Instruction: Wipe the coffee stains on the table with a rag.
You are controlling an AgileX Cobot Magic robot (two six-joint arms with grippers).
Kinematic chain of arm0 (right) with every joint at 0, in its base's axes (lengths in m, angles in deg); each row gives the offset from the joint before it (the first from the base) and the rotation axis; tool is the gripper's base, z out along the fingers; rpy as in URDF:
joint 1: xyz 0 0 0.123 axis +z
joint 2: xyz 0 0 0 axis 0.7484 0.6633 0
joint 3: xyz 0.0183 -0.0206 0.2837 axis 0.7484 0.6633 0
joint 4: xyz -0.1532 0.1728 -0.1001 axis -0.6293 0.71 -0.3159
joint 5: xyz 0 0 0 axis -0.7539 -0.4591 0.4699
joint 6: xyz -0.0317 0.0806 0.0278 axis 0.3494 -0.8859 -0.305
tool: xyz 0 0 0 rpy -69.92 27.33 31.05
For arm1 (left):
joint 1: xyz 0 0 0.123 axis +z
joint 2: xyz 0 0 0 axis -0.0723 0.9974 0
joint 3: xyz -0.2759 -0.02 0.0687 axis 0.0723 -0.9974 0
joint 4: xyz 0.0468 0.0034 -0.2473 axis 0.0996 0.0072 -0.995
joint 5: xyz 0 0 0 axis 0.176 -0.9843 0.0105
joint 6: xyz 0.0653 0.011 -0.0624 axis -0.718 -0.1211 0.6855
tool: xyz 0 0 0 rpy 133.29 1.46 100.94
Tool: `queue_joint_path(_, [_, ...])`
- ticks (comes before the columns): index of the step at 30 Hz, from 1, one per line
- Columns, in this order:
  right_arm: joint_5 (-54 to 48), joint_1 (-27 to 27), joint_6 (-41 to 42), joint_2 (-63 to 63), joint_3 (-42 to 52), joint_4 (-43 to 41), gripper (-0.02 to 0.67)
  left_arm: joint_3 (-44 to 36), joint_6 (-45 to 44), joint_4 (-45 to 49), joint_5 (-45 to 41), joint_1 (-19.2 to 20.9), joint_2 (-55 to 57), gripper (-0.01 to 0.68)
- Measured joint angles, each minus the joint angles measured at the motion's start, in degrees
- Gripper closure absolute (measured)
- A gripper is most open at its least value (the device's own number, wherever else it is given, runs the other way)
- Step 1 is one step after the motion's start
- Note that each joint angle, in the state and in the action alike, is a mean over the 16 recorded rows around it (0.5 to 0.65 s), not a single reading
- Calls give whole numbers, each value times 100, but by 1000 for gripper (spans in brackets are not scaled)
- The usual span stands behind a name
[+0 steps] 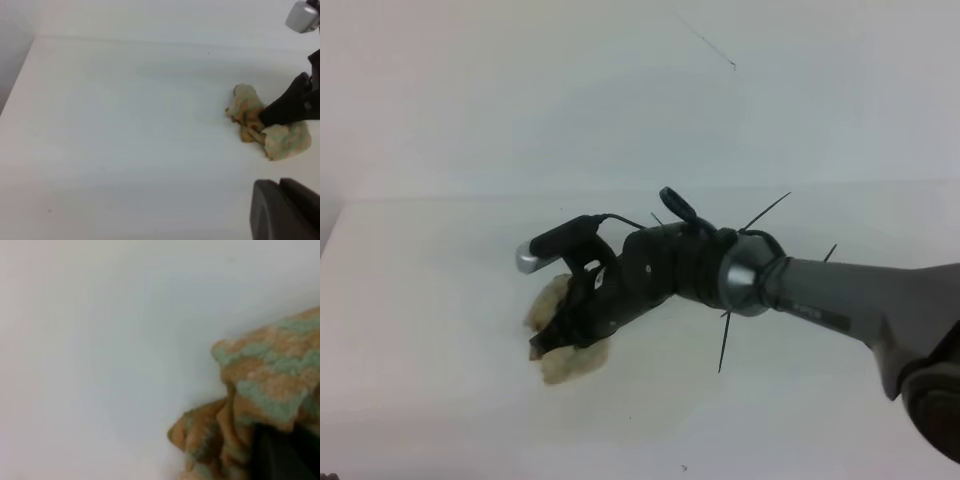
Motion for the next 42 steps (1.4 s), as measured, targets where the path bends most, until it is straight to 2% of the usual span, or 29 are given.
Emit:
queue_joint_path(6, [-155, -221, -91, -632, 82, -324, 634, 0, 0, 0, -4, 0, 0, 675])
queue_joint_path(11, [-274, -565, -248, -1430, 559, -708, 636, 0, 0, 0, -6, 0, 0, 675])
queue_joint_path(17, [-81, -1033, -475, -2527, 1847, -946, 636, 0, 0, 0, -6, 0, 0, 675])
queue_joint_path(25, [887, -1486, -859, -3521, 3912, -779, 637, 0, 0, 0, -6, 0, 0, 675])
queue_joint_path(33, [1581, -1601, -1123, -3567, 4825, -642, 637, 0, 0, 0, -6, 0, 0, 675])
queue_joint_path(36, [1728, -1602, -1161, -3487, 4905, -626, 623, 0, 0, 0, -6, 0, 0, 675])
queue_joint_path(42, [1803, -1602, -1201, -3387, 4882, -600, 523, 0, 0, 0, 0, 0, 0, 675])
